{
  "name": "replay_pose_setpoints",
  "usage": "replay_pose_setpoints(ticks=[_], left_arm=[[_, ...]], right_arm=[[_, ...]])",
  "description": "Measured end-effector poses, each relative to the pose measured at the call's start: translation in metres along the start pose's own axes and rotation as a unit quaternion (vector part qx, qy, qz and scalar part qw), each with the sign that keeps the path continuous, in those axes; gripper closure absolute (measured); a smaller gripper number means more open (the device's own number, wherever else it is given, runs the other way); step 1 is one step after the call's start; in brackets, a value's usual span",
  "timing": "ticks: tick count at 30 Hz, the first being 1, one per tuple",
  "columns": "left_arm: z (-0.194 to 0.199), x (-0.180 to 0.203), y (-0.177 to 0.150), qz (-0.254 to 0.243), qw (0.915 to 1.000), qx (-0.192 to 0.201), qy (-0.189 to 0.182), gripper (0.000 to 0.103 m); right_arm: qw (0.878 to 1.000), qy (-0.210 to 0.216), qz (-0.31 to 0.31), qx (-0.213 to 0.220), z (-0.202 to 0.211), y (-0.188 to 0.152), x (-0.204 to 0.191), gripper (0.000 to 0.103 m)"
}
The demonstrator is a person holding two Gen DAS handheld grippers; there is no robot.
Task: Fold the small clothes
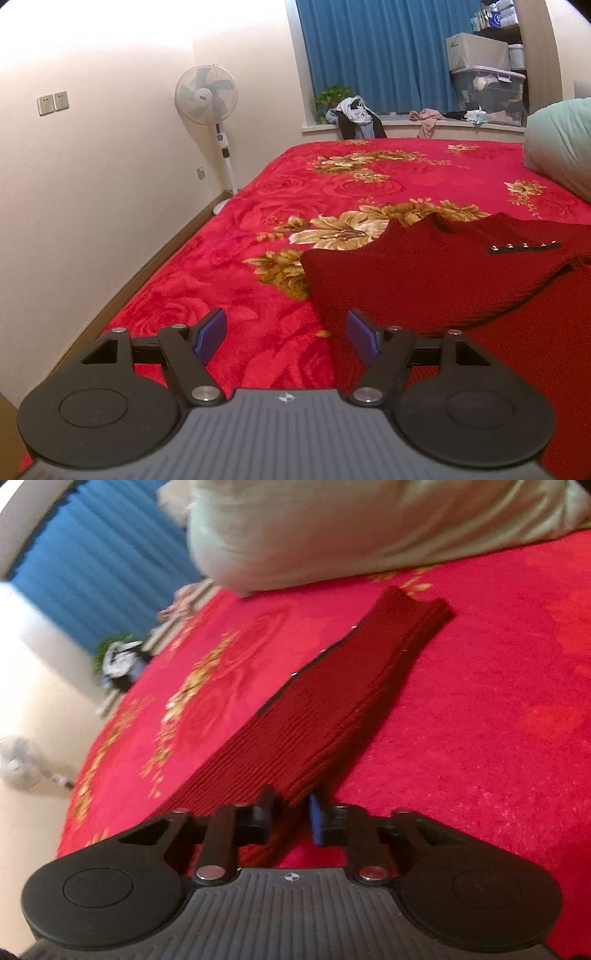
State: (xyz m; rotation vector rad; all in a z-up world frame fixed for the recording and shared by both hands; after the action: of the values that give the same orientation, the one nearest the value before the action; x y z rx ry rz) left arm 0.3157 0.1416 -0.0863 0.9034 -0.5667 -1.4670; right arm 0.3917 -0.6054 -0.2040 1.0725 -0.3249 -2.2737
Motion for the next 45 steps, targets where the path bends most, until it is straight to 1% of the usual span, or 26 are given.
replay_pose_setpoints(ticks=[3, 5, 6, 7, 8, 10, 12, 13, 14, 16, 18, 19, 20, 21, 22, 24, 27, 30, 32, 33, 35, 37, 39, 40, 43, 45], left_arm=[[0.003, -0.011, 0.002, 0.022, 0.9998, 0.001, -0.004, 0.026], [0.008, -0.019, 0.005, 0.044, 0.9990, 0.005, -0.011, 0.026], [0.010, -0.023, 0.006, 0.052, 0.9985, 0.008, -0.013, 0.026], [0.012, -0.027, 0.008, 0.059, 0.9981, 0.011, -0.014, 0.026], [0.014, -0.030, 0.010, 0.063, 0.9978, 0.014, -0.013, 0.026], [0.018, -0.036, 0.013, 0.074, 0.9970, 0.019, -0.012, 0.026], [0.020, -0.042, 0.015, 0.085, 0.9961, 0.022, -0.010, 0.026], [0.020, -0.045, 0.016, 0.092, 0.9955, 0.021, -0.010, 0.026], [0.020, -0.049, 0.016, 0.102, 0.9946, 0.020, -0.010, 0.026], [0.019, -0.054, 0.016, 0.117, 0.9929, 0.015, -0.012, 0.026], [0.018, -0.056, 0.014, 0.124, 0.9922, 0.008, -0.011, 0.026], [0.017, -0.056, 0.012, 0.125, 0.9921, 0.004, -0.013, 0.026], [0.016, -0.055, 0.010, 0.123, 0.9923, -0.001, -0.015, 0.026], [0.015, -0.053, 0.009, 0.120, 0.9926, -0.005, -0.018, 0.026], [0.014, -0.050, 0.008, 0.115, 0.9931, -0.007, -0.021, 0.026], [0.013, -0.044, 0.006, 0.105, 0.9941, -0.010, -0.027, 0.026], [0.014, -0.033, 0.003, 0.102, 0.9936, -0.013, -0.046, 0.028], [0.017, -0.014, 0.006, 0.093, 0.9935, -0.001, -0.065, 0.042], [0.016, 0.005, 0.010, 0.078, 0.9938, 0.005, -0.078, 0.051], [0.012, 0.016, 0.013, 0.072, 0.9941, 0.003, -0.081, 0.052], [0.006, 0.043, 0.023, 0.064, 0.9940, -0.002, -0.088, 0.052], [-0.001, 0.078, 0.036, 0.065, 0.9917, -0.006, -0.111, 0.051], [-0.013, 0.118, 0.046, 0.080, 0.9868, -0.019, -0.139, 0.050], [-0.020, 0.139, 0.050, 0.082, 0.9852, -0.026, -0.148, 0.047], [-0.041, 0.197, 0.060, 0.048, 0.9880, -0.041, -0.140, 0.038], [-0.055, 0.233, 0.062, 0.014, 0.9890, -0.049, -0.138, 0.034]], right_arm=[[0.998, -0.048, 0.032, 0.018, 0.003, 0.005, -0.019, 0.092], [0.987, -0.097, 0.111, 0.066, 0.018, 0.011, -0.056, 0.093], [0.967, -0.130, 0.191, 0.105, 0.031, 0.008, -0.091, 0.093], [0.942, -0.150, 0.265, 0.139, 0.043, 0.002, -0.126, 0.093], [0.918, -0.143, 0.328, 0.171, 0.055, -0.012, -0.165, 0.093], [0.882, -0.067, 0.421, 0.201, 0.079, -0.061, -0.245, 0.093], [0.839, 0.003, 0.501, 0.213, 0.102, -0.125, -0.307, 0.093], [0.815, 0.054, 0.540, 0.201, 0.112, -0.169, -0.334, 0.092], [0.801, 0.095, 0.564, 0.179, 0.119, -0.204, -0.348, 0.091], [0.762, 0.167, 0.616, 0.109, 0.126, -0.287, -0.358, 0.089], [0.712, 0.184, 0.677, 0.028, 0.120, -0.352, -0.342, 0.087], [0.698, 0.177, 0.694, -0.005, 0.117, -0.375, -0.327, 0.086], [0.696, 0.170, 0.697, -0.024, 0.118, -0.386, -0.315, 0.086], [0.698, 0.164, 0.695, -0.047, 0.120, -0.391, -0.302, 0.086], [0.706, 0.157, 0.688, -0.063, 0.126, -0.391, -0.290, 0.086], [0.726, 0.146, 0.668, -0.073, 0.143, -0.381, -0.268, 0.080], [0.764, 0.130, 0.628, -0.075, 0.179, -0.350, -0.239, 0.079], [0.810, 0.119, 0.571, -0.067, 0.211, -0.313, -0.212, 0.072], [0.844, 0.118, 0.519, -0.060, 0.225, -0.289, -0.195, 0.064], [0.862, 0.116, 0.490, -0.057, 0.227, -0.276, -0.184, 0.062], [0.881, 0.105, 0.459, -0.050, 0.221, -0.261, -0.167, 0.060], [0.896, 0.066, 0.434, -0.061, 0.199, -0.253, -0.149, 0.060], [0.906, 0.030, 0.417, -0.063, 0.182, -0.245, -0.145, 0.060], [0.911, 0.024, 0.408, -0.065, 0.175, -0.242, -0.143, 0.060], [0.917, 0.029, 0.388, -0.088, 0.160, -0.244, -0.138, 0.060], [0.913, 0.026, 0.395, -0.099, 0.153, -0.247, -0.133, 0.060]])
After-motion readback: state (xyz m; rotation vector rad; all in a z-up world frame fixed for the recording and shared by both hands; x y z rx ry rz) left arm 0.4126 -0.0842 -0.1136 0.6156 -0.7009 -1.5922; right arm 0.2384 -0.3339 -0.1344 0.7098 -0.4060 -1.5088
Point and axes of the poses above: each gripper's, at about its wrist camera, not at the fingertips, and z roughly against the way its jaws point, x to its right, y to its top, the point moved 10 cm from there along -z, roughly the way its jaws point, and after that the axes turned 5 degrees about -x, right-handed, at the moved point
